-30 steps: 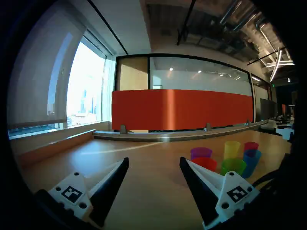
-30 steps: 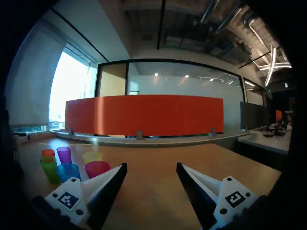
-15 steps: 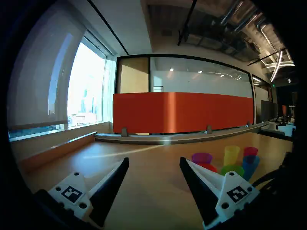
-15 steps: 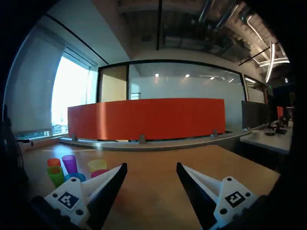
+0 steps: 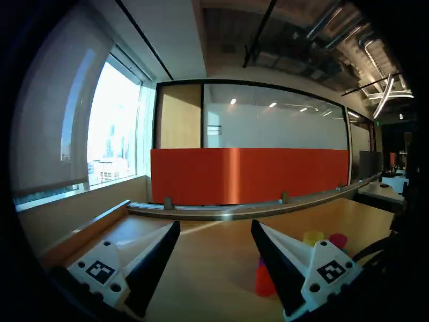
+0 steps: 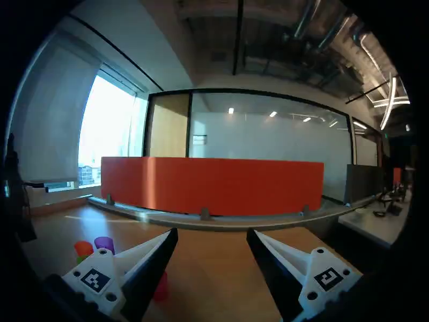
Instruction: Pour water
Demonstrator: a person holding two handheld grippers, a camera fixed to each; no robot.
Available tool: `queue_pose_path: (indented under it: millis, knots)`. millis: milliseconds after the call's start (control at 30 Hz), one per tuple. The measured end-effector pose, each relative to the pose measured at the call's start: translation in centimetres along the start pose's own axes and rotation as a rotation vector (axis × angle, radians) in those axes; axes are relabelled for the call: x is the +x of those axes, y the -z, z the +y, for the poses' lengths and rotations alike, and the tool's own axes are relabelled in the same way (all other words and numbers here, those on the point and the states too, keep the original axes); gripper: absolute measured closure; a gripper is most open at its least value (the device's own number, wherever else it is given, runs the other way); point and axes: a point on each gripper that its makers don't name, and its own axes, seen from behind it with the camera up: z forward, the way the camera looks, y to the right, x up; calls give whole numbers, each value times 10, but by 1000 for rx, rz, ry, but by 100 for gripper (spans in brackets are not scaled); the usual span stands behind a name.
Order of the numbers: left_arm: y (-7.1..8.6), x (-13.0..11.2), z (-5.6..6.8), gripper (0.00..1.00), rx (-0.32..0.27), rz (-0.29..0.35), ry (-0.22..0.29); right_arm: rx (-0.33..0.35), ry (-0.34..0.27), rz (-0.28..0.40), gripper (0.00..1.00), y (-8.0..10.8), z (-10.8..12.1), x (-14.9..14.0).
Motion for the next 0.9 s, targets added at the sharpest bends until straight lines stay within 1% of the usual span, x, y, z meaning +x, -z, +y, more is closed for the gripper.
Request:
queue_pose_path:
  millis: [67,167,300,367,467,567,667,767,900]
  knots:
    - [-5,9,3,2,-10,-4,1,3,-1,1,1,-2,0,10]
    - [-8,23,10,2,-27,-11,1,11,-13,-1,1,-4,-3,25]
    - [-7,42,20,2,-53,-9,-11,40,-35,-2,1,-4,-9,48]
    - [-5,51,23,2,-61,-4,-21,51,-45,-1,1,-5,-12,57]
    - [-3,60,24,2,-67,-1,-27,58,-54,-9,1,-7,-14,61]
    - [-3,60,22,2,-70,-11,-22,62,-58,-25,1,-10,-15,57]
    - [-7,59,16,2,-68,-28,-9,68,-58,-41,1,-12,-17,53]
    - [-12,57,13,1,-75,-38,-1,85,-59,-44,1,-12,-19,50]
    - [-17,53,18,2,-112,-47,-2,153,-69,-43,1,-10,-28,50]
